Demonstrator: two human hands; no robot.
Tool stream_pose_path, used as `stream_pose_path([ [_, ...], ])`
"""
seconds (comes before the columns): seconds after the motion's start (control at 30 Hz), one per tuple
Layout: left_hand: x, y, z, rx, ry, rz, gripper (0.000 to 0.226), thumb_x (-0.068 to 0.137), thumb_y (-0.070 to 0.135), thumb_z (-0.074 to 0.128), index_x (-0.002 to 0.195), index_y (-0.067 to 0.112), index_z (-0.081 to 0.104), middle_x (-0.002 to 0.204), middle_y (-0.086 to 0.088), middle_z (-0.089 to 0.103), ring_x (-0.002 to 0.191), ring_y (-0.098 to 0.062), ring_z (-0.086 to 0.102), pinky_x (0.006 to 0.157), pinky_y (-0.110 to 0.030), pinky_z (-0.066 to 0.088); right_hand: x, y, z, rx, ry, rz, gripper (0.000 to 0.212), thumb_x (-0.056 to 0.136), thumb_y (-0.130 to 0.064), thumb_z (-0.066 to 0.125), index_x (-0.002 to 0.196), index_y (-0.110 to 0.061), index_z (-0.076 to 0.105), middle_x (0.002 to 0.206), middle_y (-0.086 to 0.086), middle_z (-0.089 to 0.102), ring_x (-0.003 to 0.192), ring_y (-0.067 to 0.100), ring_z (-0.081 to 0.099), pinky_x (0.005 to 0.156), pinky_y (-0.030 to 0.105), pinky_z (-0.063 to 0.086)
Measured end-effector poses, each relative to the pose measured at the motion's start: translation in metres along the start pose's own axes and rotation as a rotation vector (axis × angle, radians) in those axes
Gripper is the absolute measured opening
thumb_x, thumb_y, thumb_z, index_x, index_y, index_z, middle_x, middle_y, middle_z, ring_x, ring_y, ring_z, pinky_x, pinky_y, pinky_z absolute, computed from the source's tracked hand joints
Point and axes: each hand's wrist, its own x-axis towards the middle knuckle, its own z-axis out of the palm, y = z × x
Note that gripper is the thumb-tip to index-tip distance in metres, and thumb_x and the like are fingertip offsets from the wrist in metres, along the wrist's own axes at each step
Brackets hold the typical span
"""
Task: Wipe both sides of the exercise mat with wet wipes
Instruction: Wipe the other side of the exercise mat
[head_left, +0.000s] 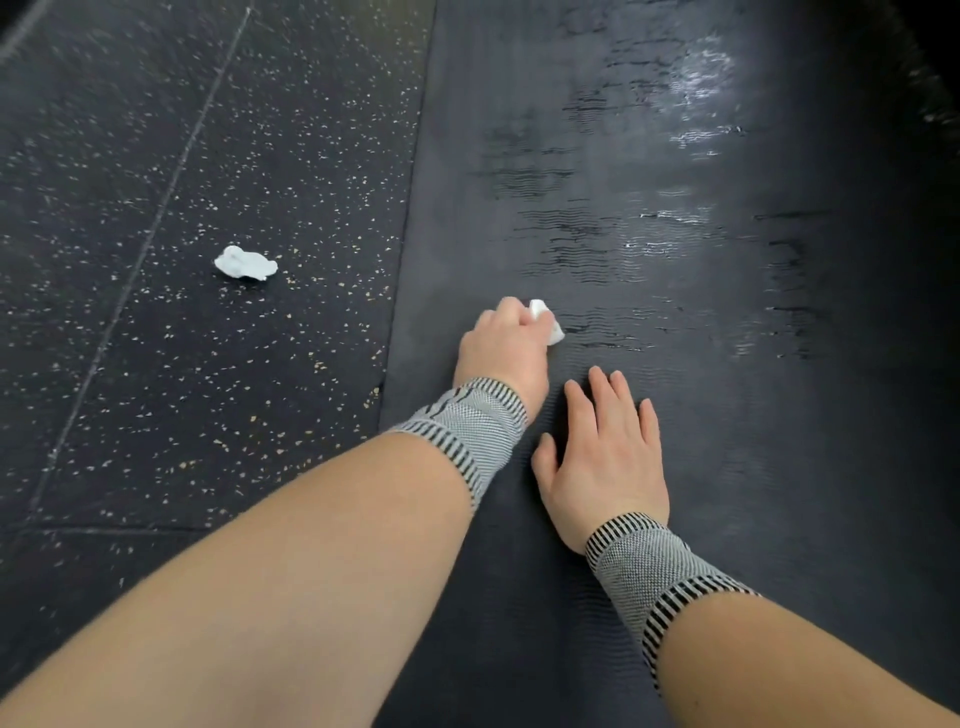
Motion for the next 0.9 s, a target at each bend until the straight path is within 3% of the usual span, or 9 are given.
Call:
stream_pose_path([
  [0.1,-0.003,-0.038,-0.010,0.020,0.026,-0.116,0.039,0.094,0.009,0.046,0.130,0.019,0.055,0.125,-0.010,0.051,0.109,-0.033,0.052,0.088,-0.039,0.047,0.001,-0.001,0.001,0.003,0.023,0.005,0.062,0.082,-0.044,0.034,0.130,-0.010,0.053,0.142,0.013,0.045,0.136,0.030,0.035,0.112,0.048,0.023],
  [0.2,-0.014,-0.073,-0.016,-0.142,0.070,-0.414,0.009,0.096,0.011,0.048,0.104,0.012,0.053,0.114,-0.009,0.054,0.103,-0.032,0.054,0.092,-0.046,0.047,0.001,-0.001,0.002,0.010,0.044,0.004,0.061,0.081,-0.044,0.035,0.127,-0.008,0.055,0.139,0.014,0.048,0.134,0.031,0.038,0.111,0.045,0.018],
  [0.27,-0.015,-0.067,-0.018,-0.183,0.063,-0.474,0.005,0.096,0.013,0.049,0.095,0.018,0.048,0.114,-0.009,0.055,0.103,-0.033,0.055,0.093,-0.046,0.047,0.001,-0.002,0.002,0.018,0.049,0.003,0.061,0.081,-0.043,0.035,0.126,-0.008,0.056,0.138,0.015,0.049,0.133,0.032,0.039,0.110,0.045,0.017],
  [0.4,-0.014,-0.012,-0.003,-0.131,0.021,-0.164,0.029,0.094,0.011,0.047,0.121,0.018,0.055,0.123,-0.009,0.051,0.107,-0.032,0.054,0.086,-0.037,0.047,0.001,-0.002,0.000,0.004,0.024,0.002,0.061,0.082,-0.043,0.034,0.129,-0.008,0.053,0.140,0.015,0.047,0.135,0.031,0.037,0.111,0.048,0.025],
  [0.5,-0.023,0.001,0.005,-0.159,0.000,-0.059,0.033,0.096,0.014,0.046,0.128,0.021,0.052,0.123,-0.003,0.049,0.110,-0.026,0.049,0.094,-0.037,0.043,0.000,-0.002,-0.001,0.004,0.016,-0.004,0.061,0.083,-0.043,0.033,0.129,-0.008,0.053,0.141,0.015,0.046,0.135,0.031,0.036,0.111,0.048,0.026],
  [0.57,-0.023,-0.023,0.002,-0.110,0.050,-0.131,0.035,0.096,0.014,0.047,0.129,0.022,0.054,0.123,-0.005,0.049,0.109,-0.028,0.050,0.093,-0.038,0.045,0.000,-0.002,0.000,0.012,0.029,0.001,0.061,0.082,-0.043,0.034,0.128,-0.009,0.054,0.140,0.014,0.047,0.134,0.031,0.037,0.111,0.047,0.025],
  [0.7,-0.027,-0.081,-0.004,-0.176,0.134,-0.480,0.025,0.098,0.017,0.046,0.121,0.014,0.057,0.117,-0.006,0.051,0.103,-0.030,0.053,0.092,-0.042,0.046,0.002,-0.002,0.002,0.025,0.047,0.008,0.061,0.080,-0.044,0.035,0.126,-0.009,0.056,0.138,0.014,0.049,0.133,0.032,0.040,0.111,0.045,0.022],
  [0.8,-0.025,-0.062,-0.005,-0.227,0.117,-0.518,0.019,0.097,0.012,0.047,0.114,0.012,0.056,0.117,-0.009,0.052,0.105,-0.032,0.052,0.096,-0.044,0.043,0.001,-0.002,0.000,0.024,0.044,0.005,0.061,0.080,-0.044,0.036,0.125,-0.008,0.057,0.137,0.015,0.050,0.132,0.032,0.041,0.109,0.044,0.019],
  [0.9,-0.013,-0.014,0.000,-0.158,0.055,-0.309,0.034,0.091,0.010,0.046,0.121,0.024,0.052,0.123,-0.005,0.048,0.110,-0.029,0.048,0.093,-0.037,0.038,0.001,-0.002,0.000,0.022,0.043,-0.002,0.060,0.081,-0.043,0.035,0.126,-0.008,0.056,0.137,0.015,0.049,0.132,0.032,0.040,0.111,0.045,0.022],
])
